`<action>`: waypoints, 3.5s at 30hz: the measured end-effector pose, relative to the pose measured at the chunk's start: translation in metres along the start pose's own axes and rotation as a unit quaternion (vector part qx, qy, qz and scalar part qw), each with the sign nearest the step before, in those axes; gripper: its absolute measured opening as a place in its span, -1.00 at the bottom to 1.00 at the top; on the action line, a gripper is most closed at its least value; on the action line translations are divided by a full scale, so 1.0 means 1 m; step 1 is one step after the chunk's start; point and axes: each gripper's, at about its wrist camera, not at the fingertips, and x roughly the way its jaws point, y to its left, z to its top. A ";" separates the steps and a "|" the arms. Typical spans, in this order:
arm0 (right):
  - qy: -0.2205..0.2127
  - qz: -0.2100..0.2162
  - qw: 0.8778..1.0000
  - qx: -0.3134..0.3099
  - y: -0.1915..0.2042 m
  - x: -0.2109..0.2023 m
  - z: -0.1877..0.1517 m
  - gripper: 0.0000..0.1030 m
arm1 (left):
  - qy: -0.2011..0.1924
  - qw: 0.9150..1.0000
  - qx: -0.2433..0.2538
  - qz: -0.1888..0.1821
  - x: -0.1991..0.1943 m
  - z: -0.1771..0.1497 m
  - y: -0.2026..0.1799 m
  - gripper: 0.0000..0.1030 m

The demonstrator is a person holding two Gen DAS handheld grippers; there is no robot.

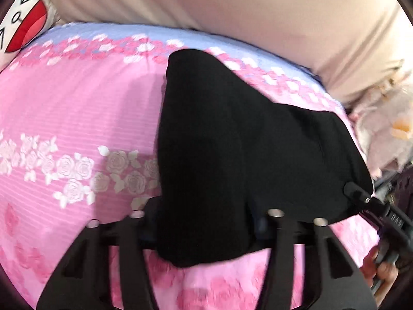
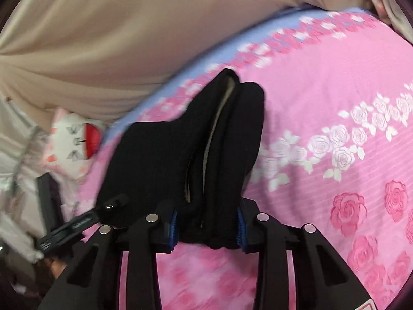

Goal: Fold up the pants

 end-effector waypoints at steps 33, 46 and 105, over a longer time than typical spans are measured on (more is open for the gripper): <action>0.026 -0.064 0.984 -0.161 0.098 0.055 0.009 -0.79 | -0.083 0.981 0.076 0.157 -0.053 -0.028 -0.020 0.83; 0.067 -0.069 0.973 -0.210 0.161 0.156 0.007 -0.81 | -0.090 0.969 0.011 0.230 -0.085 -0.034 0.063 0.85; -0.062 -0.188 0.977 -0.079 -0.002 -0.072 -0.070 -0.19 | -0.055 0.969 0.104 0.218 -0.040 -0.059 -0.063 0.88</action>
